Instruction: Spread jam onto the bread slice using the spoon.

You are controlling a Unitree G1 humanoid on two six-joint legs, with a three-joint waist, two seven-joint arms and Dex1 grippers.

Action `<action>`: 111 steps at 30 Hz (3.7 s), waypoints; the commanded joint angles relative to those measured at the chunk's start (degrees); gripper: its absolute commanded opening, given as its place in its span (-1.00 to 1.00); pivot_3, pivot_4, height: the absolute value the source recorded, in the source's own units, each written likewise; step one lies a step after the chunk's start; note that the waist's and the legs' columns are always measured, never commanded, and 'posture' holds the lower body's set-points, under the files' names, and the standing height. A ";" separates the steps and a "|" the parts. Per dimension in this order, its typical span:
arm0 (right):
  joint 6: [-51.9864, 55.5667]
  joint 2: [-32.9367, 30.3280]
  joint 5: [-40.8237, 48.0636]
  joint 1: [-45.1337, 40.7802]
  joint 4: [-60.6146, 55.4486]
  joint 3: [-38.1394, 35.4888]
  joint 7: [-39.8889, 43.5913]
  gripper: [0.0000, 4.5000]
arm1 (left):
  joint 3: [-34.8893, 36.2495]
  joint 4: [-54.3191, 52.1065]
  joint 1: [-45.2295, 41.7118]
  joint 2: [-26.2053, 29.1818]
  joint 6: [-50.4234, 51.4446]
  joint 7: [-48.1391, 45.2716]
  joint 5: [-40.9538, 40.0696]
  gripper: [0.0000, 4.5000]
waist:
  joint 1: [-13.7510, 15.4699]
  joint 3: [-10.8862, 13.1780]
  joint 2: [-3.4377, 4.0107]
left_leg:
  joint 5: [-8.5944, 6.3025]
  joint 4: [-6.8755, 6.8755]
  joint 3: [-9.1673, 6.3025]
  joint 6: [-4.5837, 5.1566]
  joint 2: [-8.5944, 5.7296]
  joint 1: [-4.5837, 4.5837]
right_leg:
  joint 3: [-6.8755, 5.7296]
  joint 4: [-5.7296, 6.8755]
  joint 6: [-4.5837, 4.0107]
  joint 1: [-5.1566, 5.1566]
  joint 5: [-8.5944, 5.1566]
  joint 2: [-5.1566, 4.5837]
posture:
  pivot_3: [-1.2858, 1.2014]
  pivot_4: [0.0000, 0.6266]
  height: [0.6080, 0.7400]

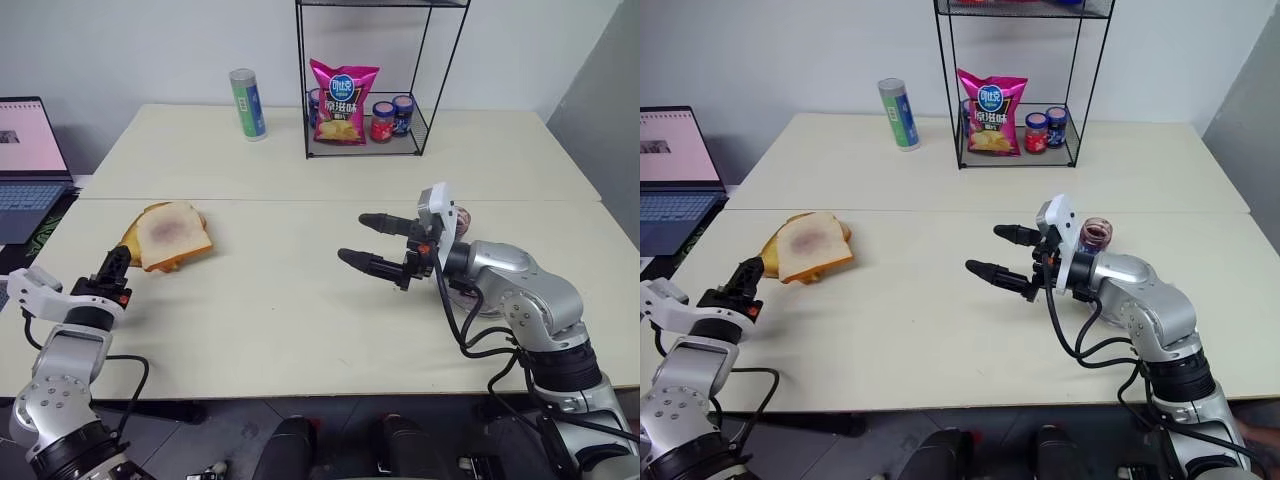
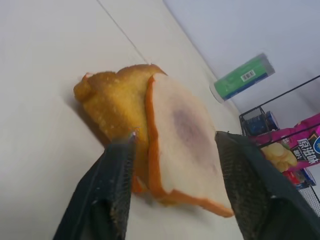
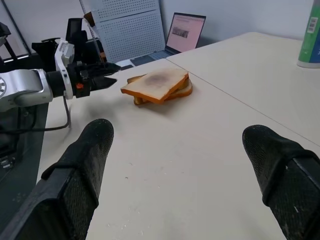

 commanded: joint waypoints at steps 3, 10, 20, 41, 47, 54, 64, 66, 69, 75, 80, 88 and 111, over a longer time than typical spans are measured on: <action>-0.41 0.09 0.08 -1.42 -1.00 -1.65 -0.12 1.00 | -2.71 2.83 -2.00 -1.11 0.00 -1.10 -0.43 0.52 | 0.08 0.00 0.00 | 0.00 0.02 0.02 0.00 0.00 0.00 | 0.01 0.00 0.00 0.00 0.00 0.00 | 0.03 -0.52 1.00; -0.24 -0.09 -0.01 -1.18 -1.21 -2.00 -0.38 1.00 | -3.32 7.01 -4.53 0.19 -1.21 -3.12 0.60 0.45 | -0.01 0.00 0.00 | 0.00 -0.01 0.02 0.00 0.00 -0.01 | -0.01 0.01 0.07 -0.02 0.04 0.01 | 0.03 -0.52 1.00; -0.05 -0.16 0.23 -0.50 -1.68 -2.45 -1.13 1.00 | -1.91 6.56 -4.11 0.93 -1.14 -3.32 -0.71 -0.39 | -0.03 0.00 0.00 | 0.00 -0.02 0.01 0.00 0.00 -0.05 | -0.01 0.00 0.05 -0.06 0.06 0.00 | 0.03 -0.52 1.00; 0.72 -0.53 1.09 0.69 -1.95 -2.59 0.04 1.00 | -0.60 2.67 -7.28 6.51 1.30 -1.84 -5.38 -1.00 | 0.02 0.05 -0.08 | 0.00 -0.01 -0.03 0.00 0.00 -0.19 | -0.03 0.00 0.04 -0.20 0.07 0.00 | 0.03 -0.52 1.00; 7.19 -6.18 6.53 5.28 -8.84 -4.57 2.29 1.00 | -8.12 -6.35 -14.38 7.86 8.67 0.08 -12.65 -1.00 | 0.79 0.06 -0.11 | 0.00 0.11 -0.12 -0.01 -0.06 -0.74 | -0.10 0.01 0.02 -0.62 0.30 -0.02 | 0.03 -0.52 1.00; 14.84 -10.24 14.08 8.99 -16.54 -10.74 -1.66 1.00 | -19.80 -12.68 -23.58 -0.31 11.44 6.62 -20.16 -1.00 | 0.82 0.09 -0.18 | 0.01 0.14 -0.08 0.00 -0.13 -0.79 | -0.05 0.02 0.13 -0.63 0.32 -0.03 | 0.03 -0.52 1.00; 17.73 -12.05 17.73 15.22 -22.31 -15.19 -8.32 1.00 | -29.76 -14.14 -7.77 -4.57 15.02 11.05 -17.95 -1.00 | 0.10 0.07 -0.12 | 0.02 0.05 0.09 -0.03 -0.06 -0.59 | 0.12 0.11 0.23 -0.60 0.24 0.07 | 0.03 -0.52 1.00; 17.63 -12.24 18.02 15.81 -22.66 -15.44 -8.78 1.00 | -30.74 -14.73 -4.13 -2.69 16.08 9.56 -16.68 -1.00 | 0.04 0.13 -0.22 | 0.02 0.06 0.19 -0.02 -0.07 -0.59 | 0.21 0.10 0.24 -0.62 0.23 0.07 | 0.03 -0.52 1.00; 17.01 -12.36 17.54 15.82 -22.18 -15.26 -8.85 1.00 | -34.69 -14.46 -0.87 0.77 17.75 6.46 -10.46 -1.00 | 0.42 0.15 -0.24 | 0.04 0.15 0.09 -0.02 -0.06 -0.63 | 0.12 0.13 0.30 -0.64 0.19 0.07 | 0.03 -0.52 1.00; 16.18 -12.04 16.38 14.26 -20.31 -13.98 -8.17 1.00 | -36.16 -13.51 -2.14 -0.12 17.04 5.28 -6.16 -1.00 | 0.91 0.13 -0.22 | 0.11 0.19 0.09 0.05 -0.11 -0.56 | 0.12 -0.04 0.01 -0.44 0.06 0.01 | 0.03 -0.52 1.00; 14.60 -11.57 14.77 13.05 -18.64 -11.75 -7.43 1.00 | -41.42 -13.02 -4.31 -0.90 16.63 1.69 0.73 -1.00 | 0.98 0.13 -0.22 | 0.12 0.11 0.06 0.04 -0.11 -0.58 | 0.07 0.05 0.02 -0.52 0.07 0.00 | 0.03 -0.52 1.00; 13.43 -11.48 14.09 12.30 -17.33 -10.82 -7.03 1.00 | -44.95 -13.32 -4.65 -1.59 14.79 -3.16 9.60 -1.00 | 0.98 0.13 -0.21 | 0.12 0.15 0.07 0.05 -0.13 -0.61 | 0.09 0.04 0.03 -0.52 0.07 0.00 | 0.03 -0.52 1.00; 13.24 -5.87 15.30 12.56 -13.61 -14.54 -13.82 1.00 | -40.40 -32.22 2.98 26.43 15.49 -27.01 15.19 0.98 | 0.75 0.17 -0.11 | 0.12 0.12 0.12 0.04 -0.06 -0.61 | 0.13 0.11 -0.10 -0.62 0.00 0.03 | 0.03 -0.52 1.00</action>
